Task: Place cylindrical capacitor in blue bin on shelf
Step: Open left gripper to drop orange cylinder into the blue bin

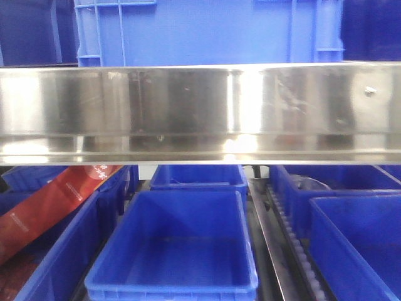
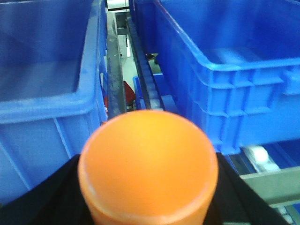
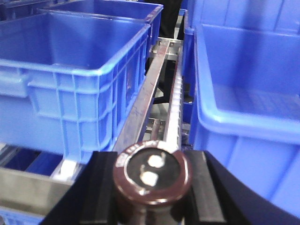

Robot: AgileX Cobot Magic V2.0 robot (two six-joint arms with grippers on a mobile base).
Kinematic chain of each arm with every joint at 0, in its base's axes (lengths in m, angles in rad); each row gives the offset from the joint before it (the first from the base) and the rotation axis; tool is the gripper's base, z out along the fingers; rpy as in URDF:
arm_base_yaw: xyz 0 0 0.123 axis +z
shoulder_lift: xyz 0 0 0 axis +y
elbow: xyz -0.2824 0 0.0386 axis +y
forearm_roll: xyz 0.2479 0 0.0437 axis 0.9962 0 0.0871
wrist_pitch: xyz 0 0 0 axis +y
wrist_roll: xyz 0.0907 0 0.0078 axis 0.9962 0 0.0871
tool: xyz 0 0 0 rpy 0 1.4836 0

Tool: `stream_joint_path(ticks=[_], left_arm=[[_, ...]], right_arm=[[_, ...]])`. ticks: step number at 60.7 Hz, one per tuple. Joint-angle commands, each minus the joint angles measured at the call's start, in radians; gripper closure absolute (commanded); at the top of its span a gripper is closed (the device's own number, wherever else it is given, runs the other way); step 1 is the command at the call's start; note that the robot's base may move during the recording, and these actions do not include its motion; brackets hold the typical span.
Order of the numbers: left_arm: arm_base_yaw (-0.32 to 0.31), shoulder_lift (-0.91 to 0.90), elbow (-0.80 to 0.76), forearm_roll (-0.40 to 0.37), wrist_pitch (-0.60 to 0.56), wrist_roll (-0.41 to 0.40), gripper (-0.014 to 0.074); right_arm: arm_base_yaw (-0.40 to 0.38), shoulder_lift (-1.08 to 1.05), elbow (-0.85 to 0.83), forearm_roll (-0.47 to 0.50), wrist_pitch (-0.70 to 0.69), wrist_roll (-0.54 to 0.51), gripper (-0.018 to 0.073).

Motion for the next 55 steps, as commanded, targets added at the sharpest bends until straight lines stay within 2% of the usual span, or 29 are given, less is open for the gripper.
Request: stream_joint_path(ticks=[1, 55], left_arm=[[-0.005, -0.007, -0.009, -0.003, -0.026, -0.002, 0.0707], [-0.005, -0.007, -0.009, -0.003, -0.072, -0.002, 0.0707]], right_arm=[[0.001, -0.002, -0.007, -0.004, -0.025, -0.005, 0.0718], [0.001, -0.002, -0.007, -0.004, -0.025, -0.005, 0.0718]])
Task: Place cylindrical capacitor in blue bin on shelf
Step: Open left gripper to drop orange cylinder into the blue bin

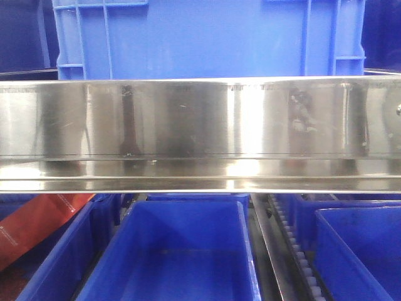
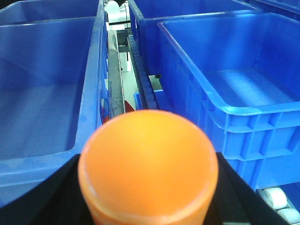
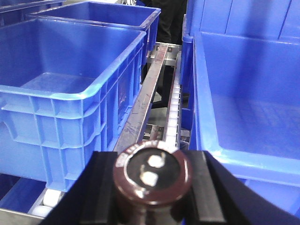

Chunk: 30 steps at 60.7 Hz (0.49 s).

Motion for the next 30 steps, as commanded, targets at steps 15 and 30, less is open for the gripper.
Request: stream_joint_path(ticks=[15, 30], left_arm=[[-0.005, -0.007, -0.009, -0.003, -0.031, -0.002, 0.0707], [-0.005, -0.007, -0.009, -0.003, -0.031, -0.002, 0.0707]], right_arm=[[0.001, -0.002, -0.007, -0.004, -0.025, -0.005, 0.0718], [0.001, -0.002, -0.007, -0.004, -0.025, -0.005, 0.0718]])
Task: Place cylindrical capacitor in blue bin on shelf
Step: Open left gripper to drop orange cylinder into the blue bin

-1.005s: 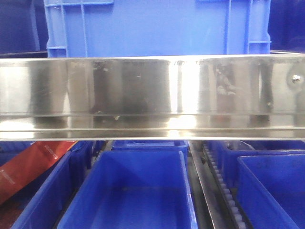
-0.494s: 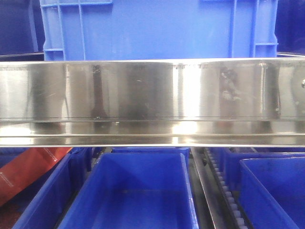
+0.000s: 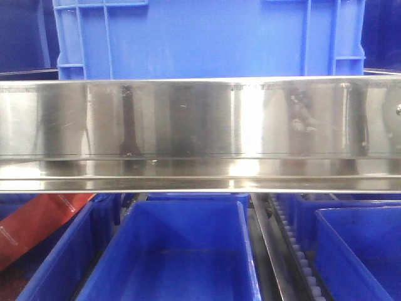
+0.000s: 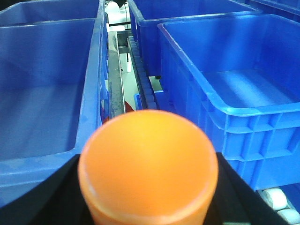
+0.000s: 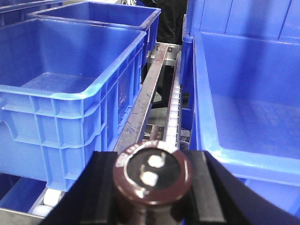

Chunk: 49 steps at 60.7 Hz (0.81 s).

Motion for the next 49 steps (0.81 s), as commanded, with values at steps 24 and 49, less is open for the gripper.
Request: stream_joint_path(ticks=[24, 49], left_arm=[[-0.005, 0.117, -0.095, -0.095, -0.079, 0.114, 0.0707], [-0.184, 0.63, -0.596, -0.299, -0.038, 0.267, 0.0707]], right_arm=[[0.001, -0.002, -0.007, -0.004, -0.03, -0.005, 0.0718], [0.001, -0.002, -0.007, 0.011, -0.03, -0.005, 0.0718]])
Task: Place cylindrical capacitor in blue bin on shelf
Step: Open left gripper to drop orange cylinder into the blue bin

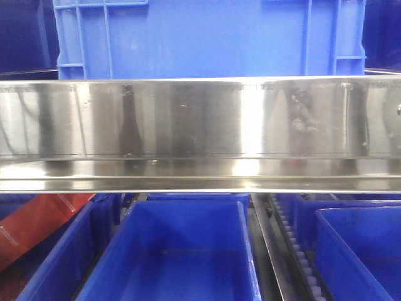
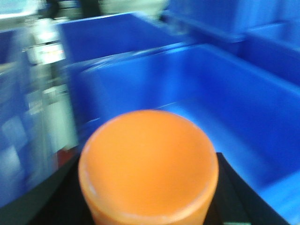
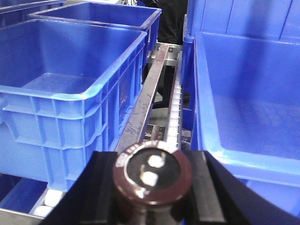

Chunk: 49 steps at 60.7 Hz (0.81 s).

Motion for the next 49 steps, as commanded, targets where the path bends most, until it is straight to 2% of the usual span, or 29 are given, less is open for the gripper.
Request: stream_joint_path(ticks=[1, 5, 12, 25, 28, 33, 37, 42, 49], left_arm=[[-0.07, 0.106, -0.103, -0.014, 0.0, 0.015, 0.0707], [-0.116, 0.184, -0.17, -0.005, 0.0, 0.029, 0.0707], [-0.159, 0.32, -0.247, 0.019, -0.008, 0.038, 0.0707], [-0.161, 0.499, -0.308, 0.04, -0.017, 0.038, 0.0689], [-0.161, 0.514, -0.308, 0.04, -0.015, 0.038, 0.0629], [-0.161, 0.528, -0.308, 0.04, -0.009, 0.038, 0.0454], [-0.161, 0.528, -0.308, 0.04, -0.014, 0.038, 0.0219], [-0.161, 0.524, -0.308, 0.04, -0.026, 0.038, -0.0028], [-0.158, 0.507, -0.308, 0.042, -0.017, 0.038, 0.0059]], right_arm=[[0.001, -0.002, -0.007, 0.005, -0.03, -0.005, 0.0718], [0.001, -0.002, -0.007, 0.005, -0.03, -0.005, 0.0718], [0.001, -0.002, -0.007, 0.009, -0.03, -0.005, 0.0718], [0.001, -0.002, -0.007, 0.046, -0.03, -0.005, 0.0718], [0.001, -0.002, -0.007, 0.055, -0.03, -0.005, 0.0718], [0.001, -0.002, -0.007, 0.06, -0.03, -0.005, 0.0718], [0.001, -0.002, -0.007, 0.06, -0.03, -0.005, 0.0718], [0.001, -0.002, -0.007, 0.06, -0.03, -0.005, 0.0718], [0.001, -0.002, -0.007, 0.06, -0.028, -0.005, 0.0718]])
